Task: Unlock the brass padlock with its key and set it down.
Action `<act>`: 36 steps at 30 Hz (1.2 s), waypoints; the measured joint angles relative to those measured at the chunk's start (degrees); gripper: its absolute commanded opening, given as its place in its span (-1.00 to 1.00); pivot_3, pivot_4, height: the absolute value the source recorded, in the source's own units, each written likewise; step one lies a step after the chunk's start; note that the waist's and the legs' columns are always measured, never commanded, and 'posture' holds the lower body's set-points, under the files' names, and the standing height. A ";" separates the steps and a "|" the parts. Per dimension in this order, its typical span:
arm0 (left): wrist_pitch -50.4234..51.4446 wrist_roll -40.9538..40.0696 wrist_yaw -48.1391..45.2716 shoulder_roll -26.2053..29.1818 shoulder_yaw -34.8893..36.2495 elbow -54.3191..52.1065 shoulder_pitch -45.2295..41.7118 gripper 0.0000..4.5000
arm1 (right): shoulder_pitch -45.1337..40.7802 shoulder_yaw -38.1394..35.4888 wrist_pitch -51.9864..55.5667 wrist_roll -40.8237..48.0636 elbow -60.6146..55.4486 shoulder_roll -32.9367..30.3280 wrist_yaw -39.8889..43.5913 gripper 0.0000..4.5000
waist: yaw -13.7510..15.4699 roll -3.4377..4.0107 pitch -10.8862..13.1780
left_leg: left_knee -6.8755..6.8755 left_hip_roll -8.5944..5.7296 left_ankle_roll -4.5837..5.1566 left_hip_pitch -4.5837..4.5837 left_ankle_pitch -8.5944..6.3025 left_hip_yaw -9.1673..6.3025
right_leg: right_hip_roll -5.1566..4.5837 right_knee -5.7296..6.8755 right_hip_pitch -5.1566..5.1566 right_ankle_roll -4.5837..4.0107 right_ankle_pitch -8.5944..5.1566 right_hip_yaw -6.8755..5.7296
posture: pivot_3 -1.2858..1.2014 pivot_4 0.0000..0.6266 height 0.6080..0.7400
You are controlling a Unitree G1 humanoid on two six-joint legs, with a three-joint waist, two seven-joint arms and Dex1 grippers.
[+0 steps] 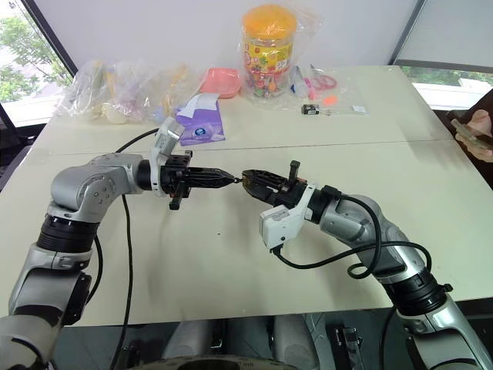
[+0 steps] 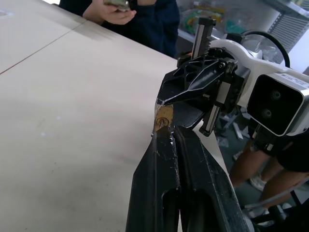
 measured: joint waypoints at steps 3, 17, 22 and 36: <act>-0.07 0.10 0.11 -0.40 -0.02 0.00 0.02 -0.97 | 0.00 -0.02 0.01 0.01 0.00 0.03 0.22 -0.68 | -0.02 0.00 0.00 | 0.00 0.00 0.00 0.00 0.00 0.00 | 0.00 0.01 0.00 0.00 0.00 0.00 | 0.03 -0.52 0.96; -2.23 1.60 1.57 -1.72 -0.02 -0.86 1.27 0.16 | 0.17 -1.23 0.20 0.17 -0.49 0.54 2.24 -0.68 | -0.02 0.00 0.00 | 0.01 -0.01 0.00 0.02 0.00 0.00 | 0.00 0.07 0.00 0.00 0.00 0.01 | 0.03 -0.52 0.96; -2.35 2.28 1.57 -1.85 -0.01 0.51 1.27 0.16 | 0.17 -1.23 0.17 0.20 -0.91 0.70 2.47 -0.68 | -0.02 0.00 0.00 | 0.01 -0.01 0.00 0.02 0.00 0.00 | 0.00 0.08 0.00 0.00 0.00 0.01 | 0.03 -0.52 0.96; -2.31 2.09 1.06 -2.92 -0.01 0.47 1.33 -0.99 | 0.17 -1.28 0.55 0.54 -1.05 1.08 3.46 -0.68 | -0.02 0.00 0.00 | 0.02 -0.02 0.00 0.03 0.00 0.00 | -0.01 0.12 0.00 0.00 0.00 0.01 | 0.03 -0.52 0.96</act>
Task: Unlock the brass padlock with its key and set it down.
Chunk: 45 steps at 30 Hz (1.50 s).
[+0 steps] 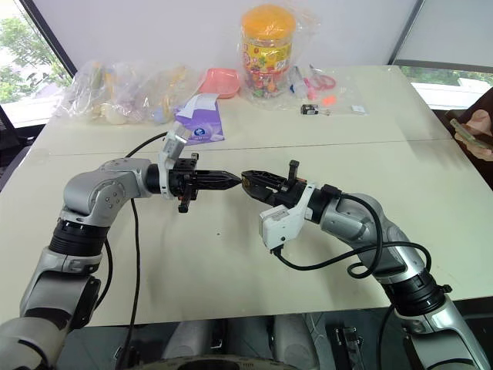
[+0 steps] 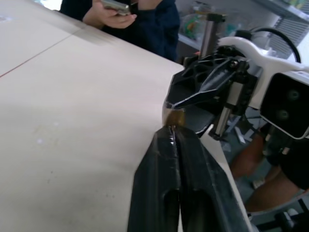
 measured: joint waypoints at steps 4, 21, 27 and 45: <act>-1.16 0.51 -0.05 0.09 -0.26 -0.54 0.37 -0.99 | 0.02 0.00 0.15 0.02 0.00 0.02 0.16 -0.68 | 0.00 0.00 0.00 | 0.00 0.00 0.00 0.00 0.00 0.00 | 0.00 0.00 0.00 0.00 0.00 0.00 | 0.03 -0.52 0.96; -27.27 12.89 0.05 -2.40 -2.53 -1.73 4.68 -0.99 | -0.07 -1.05 1.53 0.69 -0.01 0.15 2.12 -0.68 | 0.13 0.00 0.00 | 0.00 -0.02 0.00 0.01 0.00 0.02 | -0.02 0.01 0.00 -0.01 0.00 0.01 | 0.03 -0.52 0.96; -38.95 17.45 0.07 -4.06 -2.77 0.54 4.84 -0.99 | -0.21 -2.08 1.54 0.69 -0.01 0.18 2.11 -0.68 | 0.12 0.00 0.00 | 0.00 -0.02 0.00 0.01 0.00 0.02 | -0.01 0.01 0.00 0.00 0.00 0.00 | 0.03 -0.52 0.96; -61.98 22.57 1.30 -6.57 -4.25 11.98 3.24 -0.99 | -0.66 -2.64 2.05 0.38 0.98 0.45 2.08 -0.68 | 0.25 0.00 0.00 | 0.05 -0.03 0.00 0.00 0.00 0.04 | -0.02 0.04 0.01 0.01 0.01 0.00 | 0.03 -0.52 0.96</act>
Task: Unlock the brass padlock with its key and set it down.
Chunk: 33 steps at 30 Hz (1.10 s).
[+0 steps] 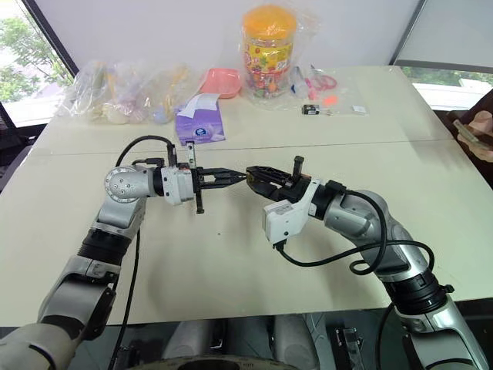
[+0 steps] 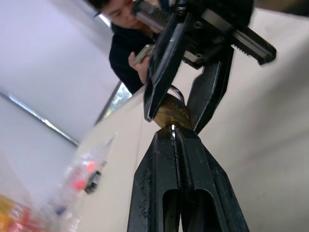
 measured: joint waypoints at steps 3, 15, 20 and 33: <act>31.11 -11.75 0.25 2.31 -0.18 -5.81 -0.13 -0.99 | -0.08 0.88 0.07 -0.36 0.90 0.05 0.39 -0.68 | -0.39 0.00 0.00 | 0.00 0.02 0.01 0.02 0.00 -0.04 | 0.03 0.12 -0.01 0.02 -0.02 0.00 | 0.03 -0.52 0.96; 81.87 -38.63 5.02 8.54 13.63 -6.14 -2.17 0.32 | 0.19 2.26 -1.49 0.28 -0.96 0.50 0.64 -0.68 | -0.13 -0.03 0.02 | 0.09 -0.04 -0.10 0.07 0.05 -0.09 | -0.08 0.41 -0.04 -0.04 -0.10 0.01 | 0.03 -0.52 0.96; 79.45 -36.99 4.21 7.89 11.31 -10.24 -1.67 0.32 | 0.19 2.26 -1.25 0.31 -0.96 0.51 0.98 -0.68 | -0.18 -0.03 0.02 | 0.33 -0.02 -0.10 0.00 0.05 -0.11 | -0.07 0.44 -0.02 -0.06 -0.11 0.01 | 0.03 -0.52 0.96; 69.96 -28.89 6.56 1.92 6.42 -10.54 -1.33 0.07 | 0.17 2.26 -0.68 0.44 -0.97 0.99 1.21 -0.68 | -0.23 -0.03 0.02 | 0.44 0.01 -0.08 -0.03 0.04 -0.11 | -0.02 0.46 -0.01 -0.06 -0.11 0.06 | 0.03 -0.52 0.96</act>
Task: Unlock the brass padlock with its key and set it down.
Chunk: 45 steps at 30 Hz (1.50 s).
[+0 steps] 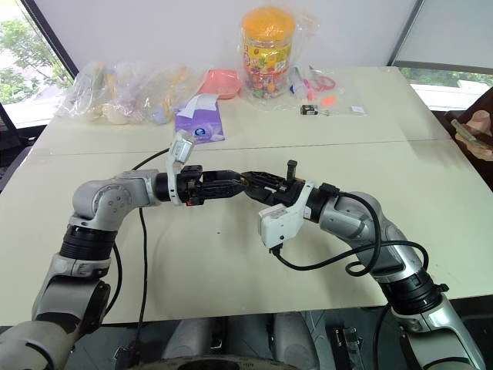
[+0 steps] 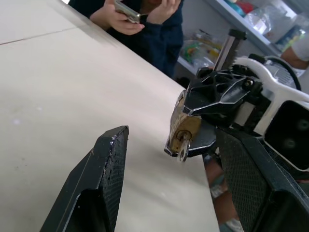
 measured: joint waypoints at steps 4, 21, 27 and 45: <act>-0.73 0.47 -0.02 -0.92 -0.07 0.58 -0.72 -0.61 | 0.00 -0.01 0.49 0.16 -0.01 0.09 0.06 -0.68 | 0.01 0.00 0.00 | 0.00 0.00 0.00 0.00 0.00 0.00 | 0.00 0.00 0.00 0.00 0.00 0.00 | 0.03 -0.52 0.96; -2.47 3.01 -0.75 -1.11 -1.02 1.05 -1.04 -0.98 | 0.10 -0.14 8.16 5.47 -2.56 0.46 4.68 0.97 | 0.00 0.00 0.00 | 0.02 0.01 0.01 -0.01 -0.01 -0.01 | 0.01 -0.01 0.00 0.01 0.00 -0.02 | 0.03 -0.52 0.96; -2.87 3.29 -2.78 1.30 -1.49 1.03 -0.93 -0.98 | 3.11 -7.30 37.57 22.90 -7.56 2.94 9.55 0.97 | 0.15 0.00 0.00 | 0.04 0.02 0.02 -0.03 -0.01 -0.03 | -0.03 -0.01 0.01 0.00 0.00 -0.02 | 0.03 -0.52 0.96; -4.18 4.25 -6.28 4.21 -0.79 0.91 -0.89 -0.98 | -5.22 -27.07 90.81 69.08 -17.59 8.16 -0.08 -0.99 | -0.02 0.07 0.05 | 0.02 0.10 0.13 -0.07 -0.08 -0.05 | -0.01 -0.08 -0.02 -0.03 0.00 -0.02 | 0.03 -0.52 0.96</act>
